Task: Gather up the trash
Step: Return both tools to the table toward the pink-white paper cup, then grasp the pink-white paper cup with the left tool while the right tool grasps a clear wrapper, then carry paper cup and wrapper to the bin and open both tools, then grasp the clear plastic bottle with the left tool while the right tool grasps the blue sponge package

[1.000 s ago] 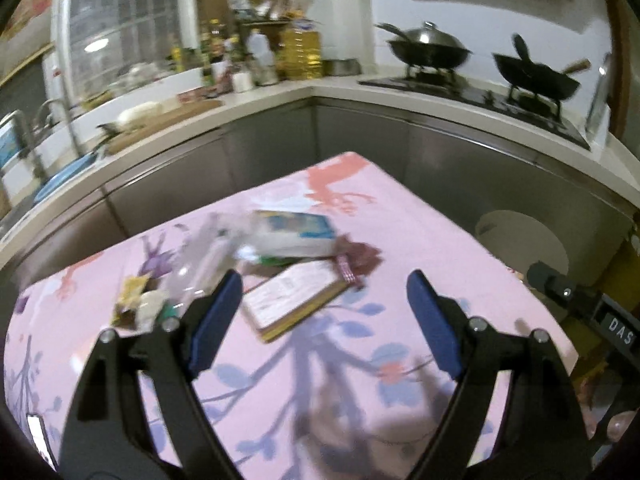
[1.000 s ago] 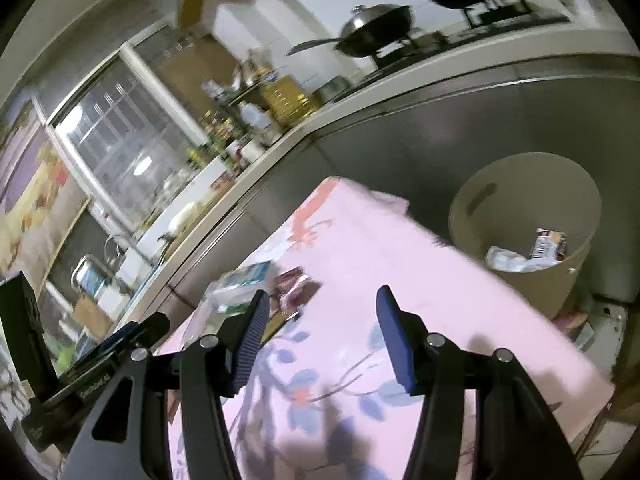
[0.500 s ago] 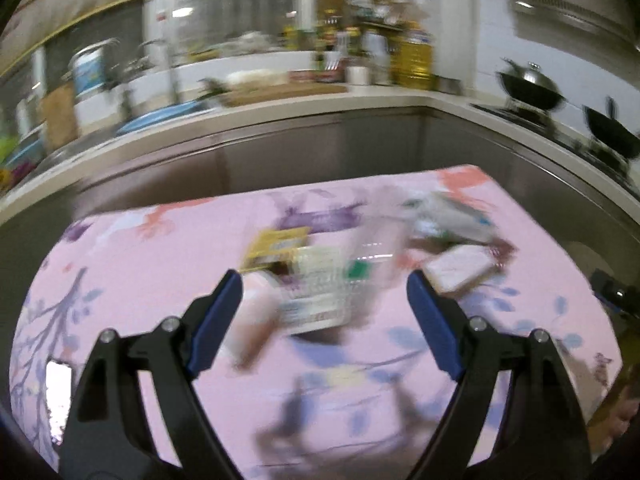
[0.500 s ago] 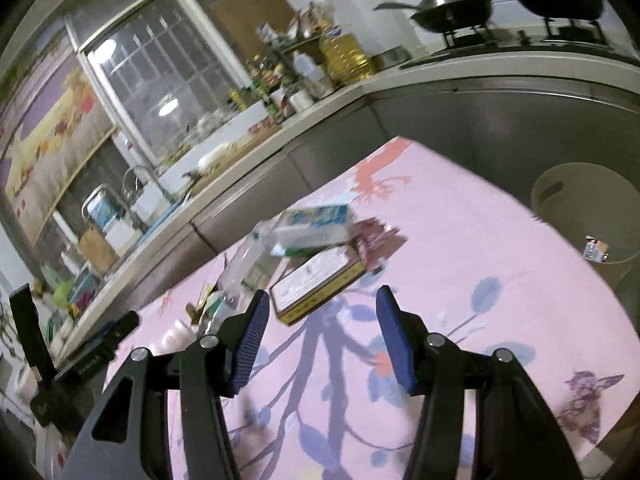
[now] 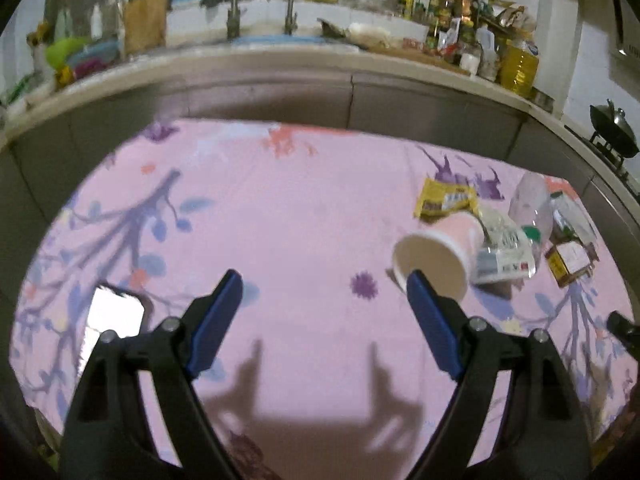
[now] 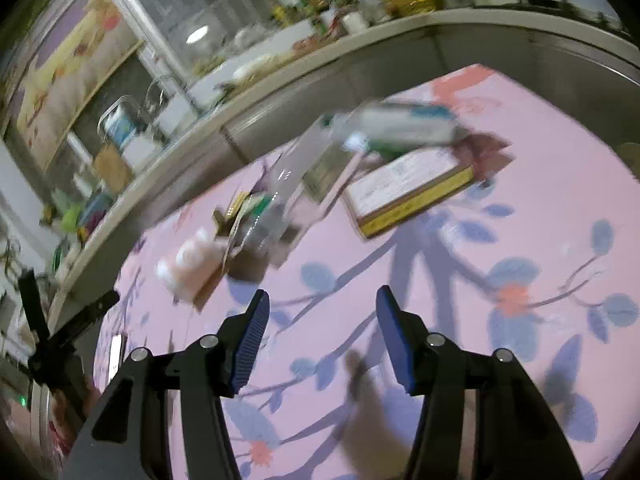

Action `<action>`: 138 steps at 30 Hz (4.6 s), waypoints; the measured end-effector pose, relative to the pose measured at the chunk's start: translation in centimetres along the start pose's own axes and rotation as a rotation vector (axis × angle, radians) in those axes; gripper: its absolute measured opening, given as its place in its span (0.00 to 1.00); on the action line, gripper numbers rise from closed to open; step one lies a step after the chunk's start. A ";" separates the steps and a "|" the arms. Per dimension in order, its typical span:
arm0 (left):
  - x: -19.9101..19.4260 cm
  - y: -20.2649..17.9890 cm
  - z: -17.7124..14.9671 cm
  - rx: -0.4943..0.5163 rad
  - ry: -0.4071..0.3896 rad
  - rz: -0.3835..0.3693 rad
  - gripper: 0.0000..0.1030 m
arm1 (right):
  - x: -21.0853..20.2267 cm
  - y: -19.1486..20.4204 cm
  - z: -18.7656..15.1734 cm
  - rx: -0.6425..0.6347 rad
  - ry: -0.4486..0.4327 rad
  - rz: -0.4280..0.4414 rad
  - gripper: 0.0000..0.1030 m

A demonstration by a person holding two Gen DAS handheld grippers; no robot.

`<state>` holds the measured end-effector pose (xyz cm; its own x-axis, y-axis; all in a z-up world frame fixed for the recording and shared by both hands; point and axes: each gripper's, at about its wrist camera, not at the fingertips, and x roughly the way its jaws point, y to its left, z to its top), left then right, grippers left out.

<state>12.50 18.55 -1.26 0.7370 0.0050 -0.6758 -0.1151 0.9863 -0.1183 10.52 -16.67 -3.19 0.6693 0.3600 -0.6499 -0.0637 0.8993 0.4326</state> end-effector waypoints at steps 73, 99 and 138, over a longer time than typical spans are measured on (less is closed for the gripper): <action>-2.0 -11.6 -0.7 0.043 0.100 -0.566 0.04 | -2.4 -0.3 -3.5 0.069 0.133 0.268 0.00; -0.3 -43.6 -3.1 0.528 0.245 -0.803 0.04 | -13.6 -21.7 -2.6 0.387 -0.261 0.060 0.00; 3.4 -53.7 -5.4 0.586 0.326 -0.850 0.41 | -16.7 -32.3 -1.5 0.530 -0.476 -0.183 0.57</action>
<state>17.53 -35.26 -1.16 0.2033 -0.6763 -0.7080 0.7498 0.5725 -0.3316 0.32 -51.34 -7.23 0.8917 -0.0391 -0.4510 0.3654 0.6504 0.6660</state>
